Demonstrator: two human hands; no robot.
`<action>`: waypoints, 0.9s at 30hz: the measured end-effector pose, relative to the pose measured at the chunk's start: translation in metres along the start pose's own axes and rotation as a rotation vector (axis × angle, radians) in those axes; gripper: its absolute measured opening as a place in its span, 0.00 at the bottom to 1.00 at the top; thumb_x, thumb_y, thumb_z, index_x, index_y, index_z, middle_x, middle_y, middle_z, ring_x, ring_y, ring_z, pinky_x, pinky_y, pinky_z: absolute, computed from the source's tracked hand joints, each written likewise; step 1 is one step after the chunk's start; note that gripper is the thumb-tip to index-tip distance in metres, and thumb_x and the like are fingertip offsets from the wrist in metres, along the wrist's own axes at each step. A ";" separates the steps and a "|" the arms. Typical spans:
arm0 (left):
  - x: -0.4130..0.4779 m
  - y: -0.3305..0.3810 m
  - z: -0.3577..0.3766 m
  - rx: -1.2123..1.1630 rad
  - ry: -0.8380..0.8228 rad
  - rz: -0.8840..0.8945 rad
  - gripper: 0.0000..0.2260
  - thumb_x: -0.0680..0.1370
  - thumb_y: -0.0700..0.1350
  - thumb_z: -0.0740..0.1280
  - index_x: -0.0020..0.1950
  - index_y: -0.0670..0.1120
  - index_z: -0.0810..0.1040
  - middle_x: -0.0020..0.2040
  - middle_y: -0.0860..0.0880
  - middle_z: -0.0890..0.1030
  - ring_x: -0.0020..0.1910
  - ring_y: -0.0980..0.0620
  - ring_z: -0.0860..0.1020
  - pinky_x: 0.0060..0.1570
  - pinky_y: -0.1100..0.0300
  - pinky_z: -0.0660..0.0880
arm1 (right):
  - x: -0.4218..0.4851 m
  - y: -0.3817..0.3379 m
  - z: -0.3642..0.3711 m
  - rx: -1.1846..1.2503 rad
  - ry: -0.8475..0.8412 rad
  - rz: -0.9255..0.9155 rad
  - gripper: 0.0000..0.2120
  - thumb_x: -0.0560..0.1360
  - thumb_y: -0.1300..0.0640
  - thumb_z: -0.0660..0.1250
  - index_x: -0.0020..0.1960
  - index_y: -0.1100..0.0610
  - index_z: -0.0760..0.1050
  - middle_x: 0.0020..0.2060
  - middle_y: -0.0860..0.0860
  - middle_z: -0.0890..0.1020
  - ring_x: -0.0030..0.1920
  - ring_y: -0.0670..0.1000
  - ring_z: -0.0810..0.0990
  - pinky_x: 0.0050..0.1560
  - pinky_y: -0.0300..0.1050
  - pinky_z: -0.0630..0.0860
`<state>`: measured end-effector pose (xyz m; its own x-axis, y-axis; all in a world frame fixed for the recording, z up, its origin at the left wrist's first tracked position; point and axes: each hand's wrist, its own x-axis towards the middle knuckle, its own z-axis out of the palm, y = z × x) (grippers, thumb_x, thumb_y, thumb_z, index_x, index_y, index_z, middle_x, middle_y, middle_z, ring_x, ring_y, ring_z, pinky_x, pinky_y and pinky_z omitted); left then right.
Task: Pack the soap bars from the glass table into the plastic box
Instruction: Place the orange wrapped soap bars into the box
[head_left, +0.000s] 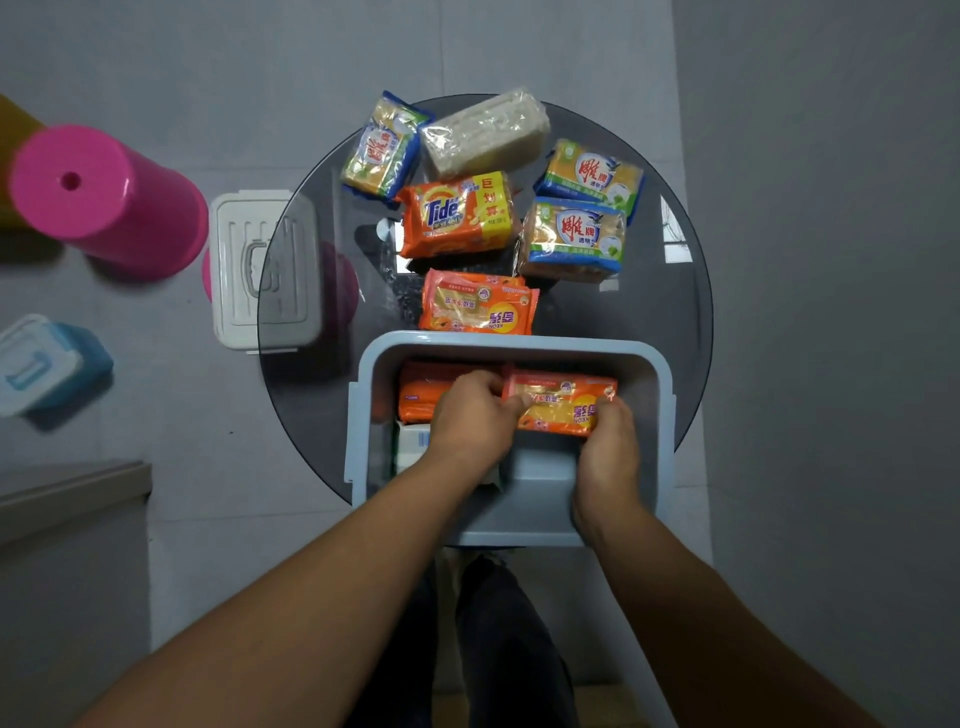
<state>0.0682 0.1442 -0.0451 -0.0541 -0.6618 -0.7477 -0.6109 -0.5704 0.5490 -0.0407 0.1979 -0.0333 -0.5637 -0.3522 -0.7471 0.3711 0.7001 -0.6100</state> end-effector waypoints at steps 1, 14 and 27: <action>0.001 0.000 -0.001 0.010 0.006 -0.004 0.08 0.76 0.53 0.74 0.47 0.50 0.82 0.45 0.51 0.85 0.48 0.48 0.83 0.54 0.49 0.80 | 0.001 0.000 0.001 0.005 0.011 0.002 0.23 0.72 0.47 0.55 0.62 0.53 0.77 0.52 0.55 0.83 0.55 0.58 0.81 0.63 0.63 0.74; 0.008 -0.006 -0.002 0.055 0.113 -0.012 0.13 0.71 0.55 0.78 0.38 0.48 0.80 0.38 0.51 0.84 0.42 0.49 0.83 0.49 0.48 0.81 | 0.016 -0.006 0.000 0.513 0.043 0.201 0.10 0.78 0.59 0.62 0.54 0.57 0.81 0.48 0.54 0.83 0.49 0.49 0.82 0.57 0.45 0.79; 0.005 -0.007 0.004 0.184 0.057 0.022 0.10 0.79 0.53 0.69 0.57 0.52 0.85 0.54 0.50 0.87 0.55 0.46 0.82 0.55 0.51 0.79 | 0.011 0.006 -0.002 0.550 -0.112 0.398 0.26 0.81 0.43 0.60 0.73 0.58 0.70 0.66 0.64 0.77 0.66 0.61 0.77 0.70 0.56 0.71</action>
<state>0.0691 0.1467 -0.0539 -0.0274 -0.7026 -0.7111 -0.7442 -0.4606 0.4838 -0.0462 0.1990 -0.0448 -0.2380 -0.2164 -0.9469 0.8714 0.3831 -0.3065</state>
